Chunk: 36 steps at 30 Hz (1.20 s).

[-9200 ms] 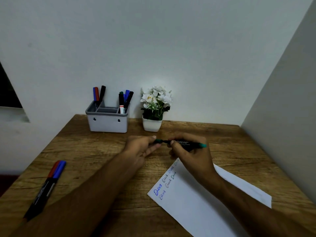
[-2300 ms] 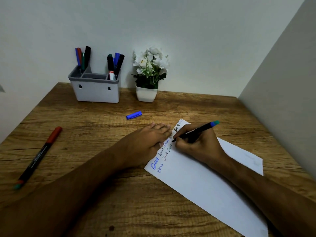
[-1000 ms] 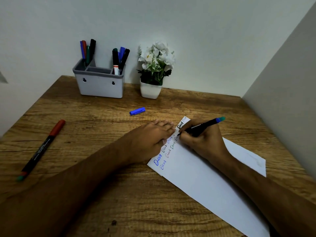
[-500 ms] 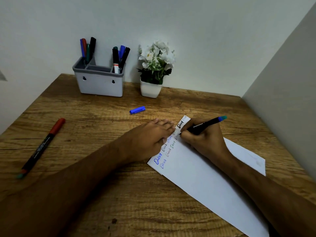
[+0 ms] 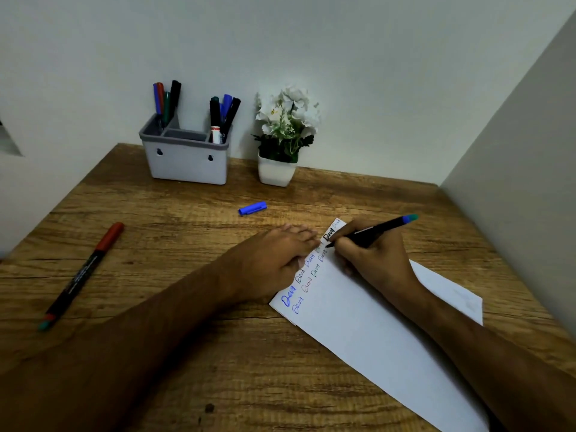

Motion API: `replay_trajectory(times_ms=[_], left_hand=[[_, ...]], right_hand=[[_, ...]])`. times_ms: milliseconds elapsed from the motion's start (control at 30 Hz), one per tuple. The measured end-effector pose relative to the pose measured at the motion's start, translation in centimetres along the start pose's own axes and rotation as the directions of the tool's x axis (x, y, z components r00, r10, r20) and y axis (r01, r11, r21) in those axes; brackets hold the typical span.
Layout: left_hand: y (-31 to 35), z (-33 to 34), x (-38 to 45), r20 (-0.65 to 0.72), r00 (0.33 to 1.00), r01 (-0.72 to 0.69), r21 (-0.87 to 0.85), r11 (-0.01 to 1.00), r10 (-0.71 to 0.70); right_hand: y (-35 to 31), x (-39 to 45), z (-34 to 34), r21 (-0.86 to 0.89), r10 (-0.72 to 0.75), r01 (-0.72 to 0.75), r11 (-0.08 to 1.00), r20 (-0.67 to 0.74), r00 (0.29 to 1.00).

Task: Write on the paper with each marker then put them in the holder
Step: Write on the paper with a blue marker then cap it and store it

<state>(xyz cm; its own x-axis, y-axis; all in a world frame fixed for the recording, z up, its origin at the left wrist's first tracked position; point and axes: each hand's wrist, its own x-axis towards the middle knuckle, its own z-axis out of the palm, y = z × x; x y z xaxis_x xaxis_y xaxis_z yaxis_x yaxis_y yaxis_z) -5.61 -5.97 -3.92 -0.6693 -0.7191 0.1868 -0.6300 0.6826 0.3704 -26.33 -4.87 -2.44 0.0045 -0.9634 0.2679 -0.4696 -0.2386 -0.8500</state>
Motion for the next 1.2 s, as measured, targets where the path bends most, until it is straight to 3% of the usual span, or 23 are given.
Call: replay_trajectory(times_ms=[300,433,567,633,733,1033,1200], left_hand=[[0.4,-0.8,0.0,-0.111,0.991,-0.094,-0.134,0.987,0.08],[0.5,-1.2,0.1,-0.11,0.99,-0.11,-0.153,0.982,0.093],[-0.3,-2.2,0.4,-0.241,0.969,0.05,-0.023,0.998,-0.055],[-0.5,-3.3,0.6,-0.346,0.936,0.081,0.021,0.996,-0.069],[-1.0,-4.7,0.7,-0.397,0.91,0.163,0.072,0.984,-0.122],[-3.6,-4.8,1.6,-0.373,0.843,0.456,0.116,0.882,-0.387],[-3.7,-4.2,2.1,-0.329,0.828,0.514,0.125,0.849,-0.453]], right_hand=[[-0.9,0.4,-0.1,0.168,0.137,-0.144,0.975,0.054,0.989],[-1.5,0.7,-0.4,0.183,0.135,-0.143,0.973,0.053,0.989],[-2.2,1.2,-0.9,0.19,0.085,-0.091,0.977,0.042,0.995],[-2.5,1.5,-1.0,0.203,0.07,-0.078,0.976,0.048,0.996],[-2.8,2.1,-0.7,0.214,0.064,-0.074,0.974,0.053,0.997],[-3.4,3.7,1.0,0.259,0.009,-0.022,0.966,0.053,0.999],[-3.1,4.2,1.7,0.247,-0.044,0.032,0.969,0.045,0.998]])
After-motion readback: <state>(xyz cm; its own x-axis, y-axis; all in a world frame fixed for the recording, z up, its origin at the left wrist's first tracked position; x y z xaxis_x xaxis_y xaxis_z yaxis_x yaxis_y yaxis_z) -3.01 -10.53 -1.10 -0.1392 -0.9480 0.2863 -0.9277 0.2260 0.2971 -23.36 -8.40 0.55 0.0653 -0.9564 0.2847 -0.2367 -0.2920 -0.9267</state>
